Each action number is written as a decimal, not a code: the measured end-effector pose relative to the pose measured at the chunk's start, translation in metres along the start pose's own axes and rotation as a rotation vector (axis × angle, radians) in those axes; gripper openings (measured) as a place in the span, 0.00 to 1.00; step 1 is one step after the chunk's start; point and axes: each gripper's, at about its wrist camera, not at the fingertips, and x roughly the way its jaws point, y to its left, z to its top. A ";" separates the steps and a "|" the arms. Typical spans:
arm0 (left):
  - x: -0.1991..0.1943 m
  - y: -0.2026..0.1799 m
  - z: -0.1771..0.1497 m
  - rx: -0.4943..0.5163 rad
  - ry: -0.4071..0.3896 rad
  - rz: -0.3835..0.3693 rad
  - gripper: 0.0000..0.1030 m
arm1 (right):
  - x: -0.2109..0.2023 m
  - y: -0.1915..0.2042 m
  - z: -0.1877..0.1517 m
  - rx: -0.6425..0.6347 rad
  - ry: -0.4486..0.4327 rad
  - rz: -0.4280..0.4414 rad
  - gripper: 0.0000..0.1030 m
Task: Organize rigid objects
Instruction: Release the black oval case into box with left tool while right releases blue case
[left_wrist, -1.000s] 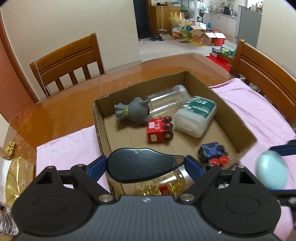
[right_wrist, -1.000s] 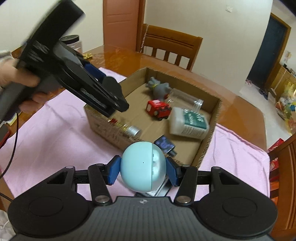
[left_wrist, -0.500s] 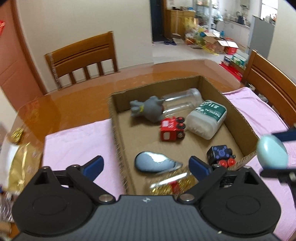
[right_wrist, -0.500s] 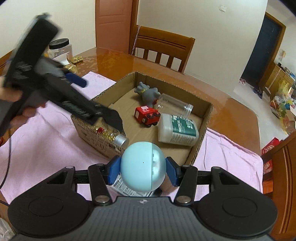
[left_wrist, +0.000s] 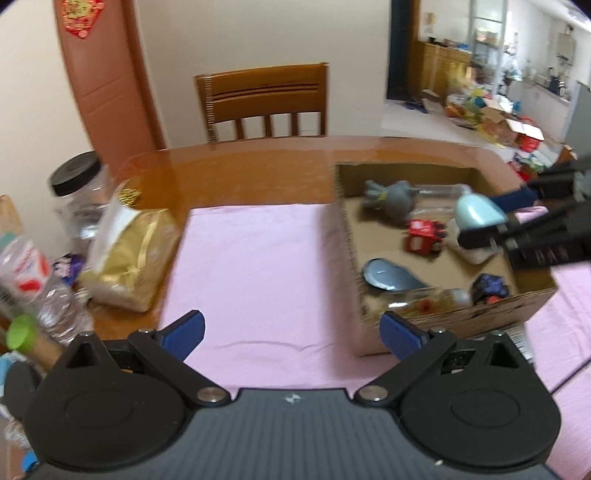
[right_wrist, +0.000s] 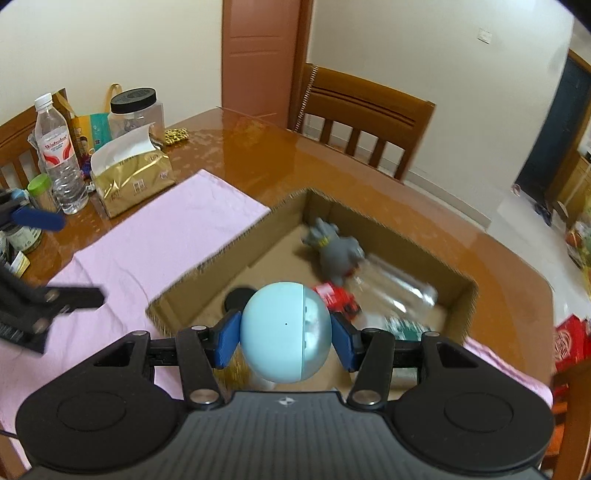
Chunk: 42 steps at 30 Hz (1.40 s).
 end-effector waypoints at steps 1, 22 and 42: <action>-0.001 0.004 -0.002 -0.006 0.001 0.013 0.98 | 0.007 0.002 0.007 -0.007 0.002 0.003 0.56; -0.003 0.026 -0.022 -0.058 0.035 0.017 0.98 | 0.048 0.009 0.046 0.050 -0.040 -0.036 1.00; -0.009 0.016 -0.043 -0.059 0.017 -0.074 0.98 | -0.039 0.023 -0.055 0.265 -0.026 -0.197 1.00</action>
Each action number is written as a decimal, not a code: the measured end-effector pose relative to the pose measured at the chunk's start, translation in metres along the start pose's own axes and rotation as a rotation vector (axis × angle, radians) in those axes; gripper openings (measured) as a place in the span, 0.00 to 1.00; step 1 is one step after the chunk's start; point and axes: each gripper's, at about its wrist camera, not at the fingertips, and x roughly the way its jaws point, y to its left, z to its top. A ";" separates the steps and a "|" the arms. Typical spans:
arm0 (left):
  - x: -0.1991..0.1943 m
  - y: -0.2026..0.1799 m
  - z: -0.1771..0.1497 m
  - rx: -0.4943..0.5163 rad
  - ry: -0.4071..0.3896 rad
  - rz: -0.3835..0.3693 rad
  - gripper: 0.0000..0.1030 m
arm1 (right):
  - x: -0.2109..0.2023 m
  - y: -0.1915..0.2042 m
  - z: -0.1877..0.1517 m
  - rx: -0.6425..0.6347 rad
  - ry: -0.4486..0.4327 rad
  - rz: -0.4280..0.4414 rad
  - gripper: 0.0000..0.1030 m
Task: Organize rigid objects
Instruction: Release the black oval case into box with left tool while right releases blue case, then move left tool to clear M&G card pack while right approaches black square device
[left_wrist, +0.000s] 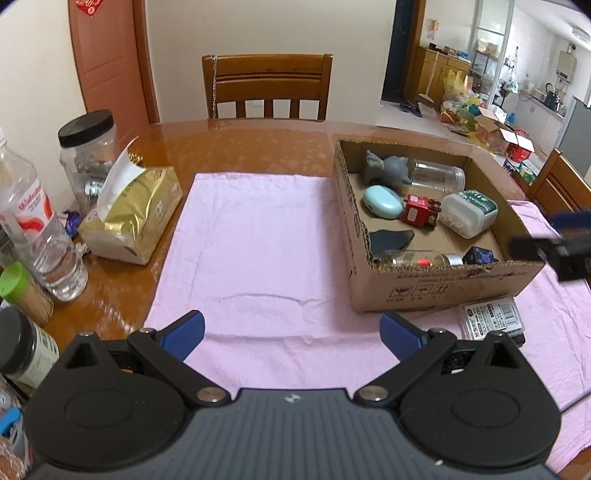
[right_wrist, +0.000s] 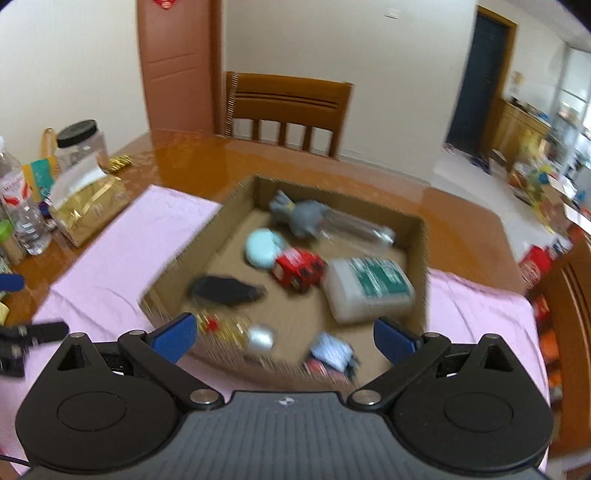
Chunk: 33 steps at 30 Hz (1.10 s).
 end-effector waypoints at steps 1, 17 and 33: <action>0.000 -0.002 -0.002 -0.002 0.002 0.021 0.98 | -0.003 -0.003 -0.009 0.006 0.004 -0.017 1.00; -0.006 -0.079 -0.018 -0.043 -0.002 0.127 0.98 | 0.026 -0.099 -0.109 0.129 0.137 -0.103 1.00; 0.011 -0.099 -0.025 -0.005 0.062 0.112 0.98 | 0.076 -0.087 -0.096 0.104 0.170 -0.027 1.00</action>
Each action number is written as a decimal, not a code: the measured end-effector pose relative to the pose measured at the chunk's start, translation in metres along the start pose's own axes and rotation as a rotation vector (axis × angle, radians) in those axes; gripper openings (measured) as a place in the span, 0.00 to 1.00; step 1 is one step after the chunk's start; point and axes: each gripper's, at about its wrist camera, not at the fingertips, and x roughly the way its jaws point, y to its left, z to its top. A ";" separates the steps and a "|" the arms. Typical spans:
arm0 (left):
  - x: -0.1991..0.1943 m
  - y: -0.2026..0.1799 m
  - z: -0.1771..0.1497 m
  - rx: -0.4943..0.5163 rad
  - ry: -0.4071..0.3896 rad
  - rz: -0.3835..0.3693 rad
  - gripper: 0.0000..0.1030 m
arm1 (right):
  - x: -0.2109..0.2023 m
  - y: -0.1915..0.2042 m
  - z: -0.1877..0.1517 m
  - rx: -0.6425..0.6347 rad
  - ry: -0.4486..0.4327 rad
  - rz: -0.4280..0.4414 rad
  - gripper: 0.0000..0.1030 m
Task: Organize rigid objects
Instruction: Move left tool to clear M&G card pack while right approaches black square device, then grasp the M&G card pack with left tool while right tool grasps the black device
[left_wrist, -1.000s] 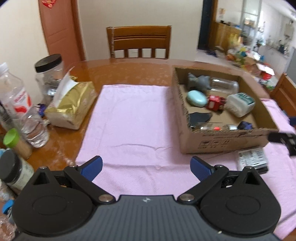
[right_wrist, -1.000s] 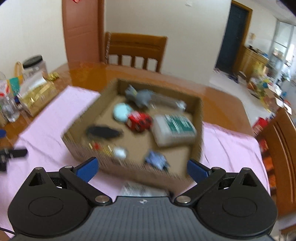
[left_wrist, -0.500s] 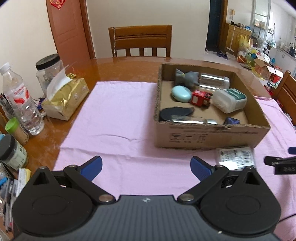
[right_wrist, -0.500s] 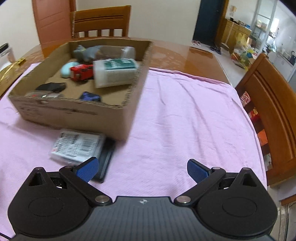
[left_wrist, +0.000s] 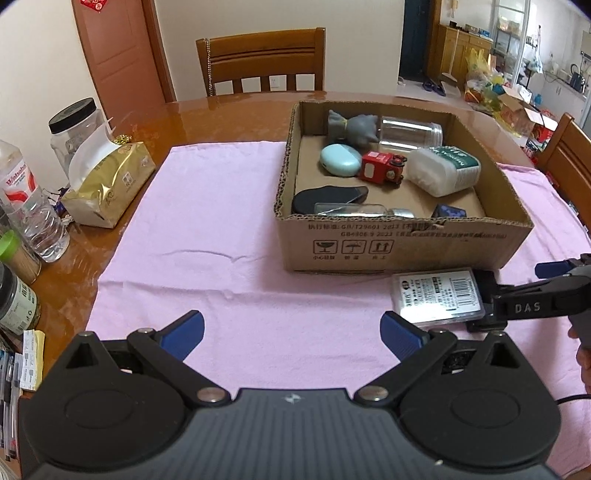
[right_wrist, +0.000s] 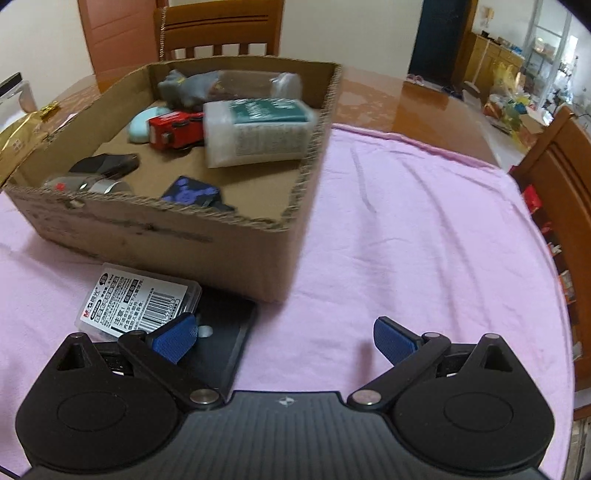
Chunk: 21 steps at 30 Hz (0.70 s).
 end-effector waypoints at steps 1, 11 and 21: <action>0.001 0.002 0.000 -0.002 -0.001 -0.003 0.98 | 0.001 0.004 0.000 -0.003 0.006 0.006 1.00; 0.011 0.005 0.002 0.022 0.005 -0.032 0.98 | 0.009 0.029 -0.007 -0.022 0.030 0.019 1.00; 0.035 -0.022 0.002 0.093 0.026 -0.121 0.98 | -0.007 -0.001 -0.031 0.019 0.043 -0.007 1.00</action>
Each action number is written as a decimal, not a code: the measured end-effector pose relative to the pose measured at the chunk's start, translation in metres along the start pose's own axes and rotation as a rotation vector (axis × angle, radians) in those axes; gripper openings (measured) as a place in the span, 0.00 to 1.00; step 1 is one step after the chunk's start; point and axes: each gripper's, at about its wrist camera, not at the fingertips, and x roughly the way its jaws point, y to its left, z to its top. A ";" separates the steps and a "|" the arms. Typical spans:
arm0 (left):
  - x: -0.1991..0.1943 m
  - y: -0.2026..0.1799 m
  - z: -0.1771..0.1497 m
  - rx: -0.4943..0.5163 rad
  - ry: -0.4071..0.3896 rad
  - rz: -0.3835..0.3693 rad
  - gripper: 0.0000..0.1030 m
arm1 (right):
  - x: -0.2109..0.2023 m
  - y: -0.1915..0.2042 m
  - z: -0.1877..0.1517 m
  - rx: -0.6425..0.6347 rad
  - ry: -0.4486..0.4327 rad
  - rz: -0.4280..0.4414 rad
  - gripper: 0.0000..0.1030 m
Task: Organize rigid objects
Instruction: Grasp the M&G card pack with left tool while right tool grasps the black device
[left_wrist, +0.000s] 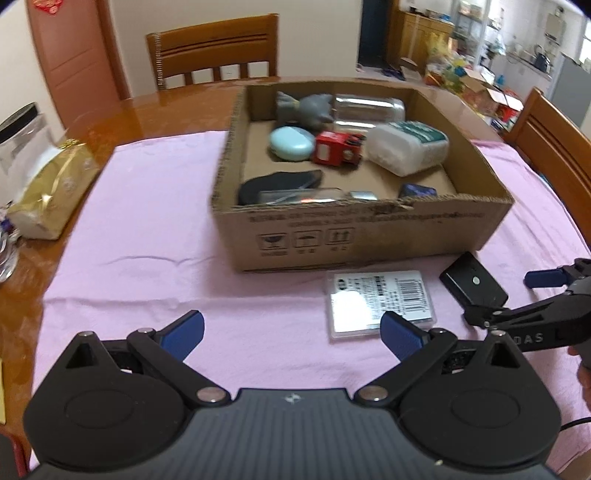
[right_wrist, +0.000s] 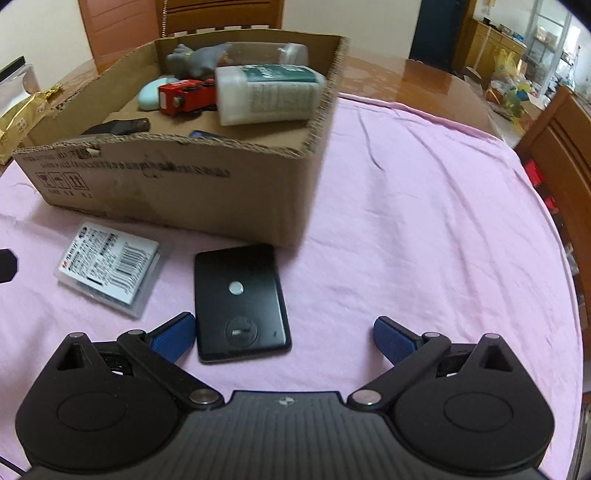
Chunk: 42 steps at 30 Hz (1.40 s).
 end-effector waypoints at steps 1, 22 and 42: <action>0.003 -0.003 0.001 0.010 0.002 -0.004 0.98 | -0.001 -0.003 -0.003 0.004 -0.001 -0.003 1.00; 0.058 -0.060 0.014 0.102 0.073 -0.068 0.98 | -0.007 -0.030 -0.019 0.001 -0.042 -0.004 1.00; 0.060 -0.033 0.009 0.058 0.105 -0.029 0.99 | -0.008 -0.043 -0.015 0.045 0.005 -0.012 1.00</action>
